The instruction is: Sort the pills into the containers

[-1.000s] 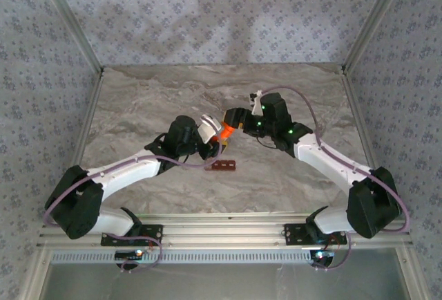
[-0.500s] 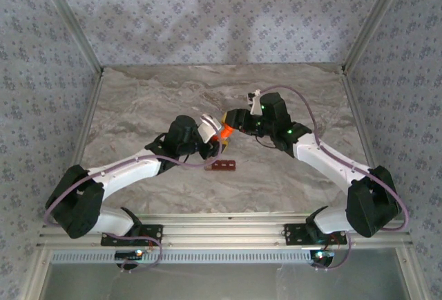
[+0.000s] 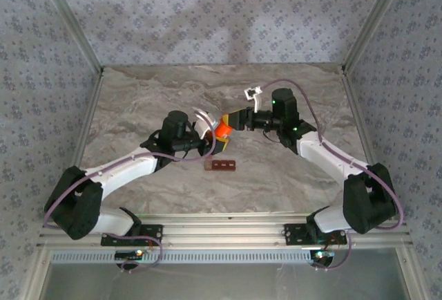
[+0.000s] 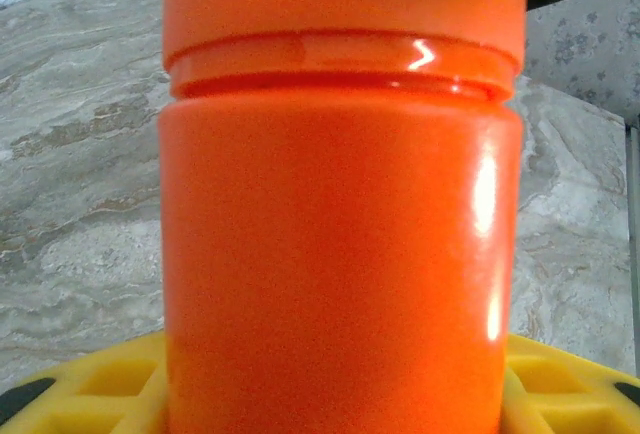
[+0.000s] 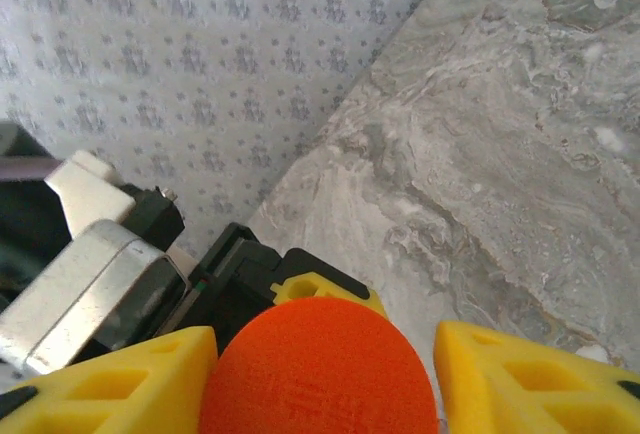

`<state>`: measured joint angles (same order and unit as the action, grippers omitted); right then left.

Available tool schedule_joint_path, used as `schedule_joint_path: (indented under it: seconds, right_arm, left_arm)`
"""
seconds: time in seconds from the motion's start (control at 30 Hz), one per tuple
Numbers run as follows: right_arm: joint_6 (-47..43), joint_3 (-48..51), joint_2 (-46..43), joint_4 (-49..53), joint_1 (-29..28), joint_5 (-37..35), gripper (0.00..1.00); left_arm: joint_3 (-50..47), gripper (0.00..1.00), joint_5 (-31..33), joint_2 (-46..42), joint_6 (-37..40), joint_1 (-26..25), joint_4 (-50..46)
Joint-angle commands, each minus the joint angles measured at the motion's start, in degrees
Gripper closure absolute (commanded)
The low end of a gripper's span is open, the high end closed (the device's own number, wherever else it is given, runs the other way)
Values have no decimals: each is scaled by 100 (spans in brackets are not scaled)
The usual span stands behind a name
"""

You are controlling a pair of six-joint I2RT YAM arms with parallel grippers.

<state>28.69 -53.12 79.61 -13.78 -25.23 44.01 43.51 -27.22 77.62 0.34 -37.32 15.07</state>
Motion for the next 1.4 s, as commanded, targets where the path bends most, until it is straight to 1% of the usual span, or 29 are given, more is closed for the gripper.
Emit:
schedule_joint_path:
  seconds: [0.0, 0.03, 0.2, 0.3, 0.37, 0.67, 0.87, 1.0, 1.17, 1.3, 1.37]
  right_arm:
    - [433, 130, -372, -216, 235, -135, 32]
    - [639, 134, -493, -47, 243, -385, 30]
    - [1549, -40, -754, 1137, 126, -1679, 28]
    - [1853, -101, -713, 1308, -17, -2032, 26]
    - [1819, -224, -631, 1449, -129, -2159, 25]
    - [1762, -703, -78, 1745, -563, -2255, 23]
    - [1824, -641, 34, 1675, -697, -2327, 24]
    - [1873, -510, 37, 1535, -704, -2247, 27]
    - [1974, -303, 51, 1212, -712, -2059, 36]
    - [1997, -193, 80, 1057, -719, -1890, 38]
    - [1969, -157, 72, 1026, -715, -1861, 43]
  left_arm:
    - [88, 100, 159, -231, 6, 70, 104]
    - [87, 100, 285, -223, 80, 67, 46]
    - [127, 100, 822, -150, 463, -25, -233]
    - [218, 100, 943, -54, 655, -112, -448]
    - [253, 100, 1012, 4, 742, -162, -539]
    - [346, 100, 1096, 164, 824, -340, -562]
    - [357, 100, 1105, 131, 806, -355, -525]
    - [351, 100, 1117, 94, 793, -358, -497]
    - [327, 100, 1137, 86, 767, -355, -410]
    - [310, 100, 1169, 78, 743, -355, -340]
    - [303, 100, 1175, 69, 740, -355, -325]
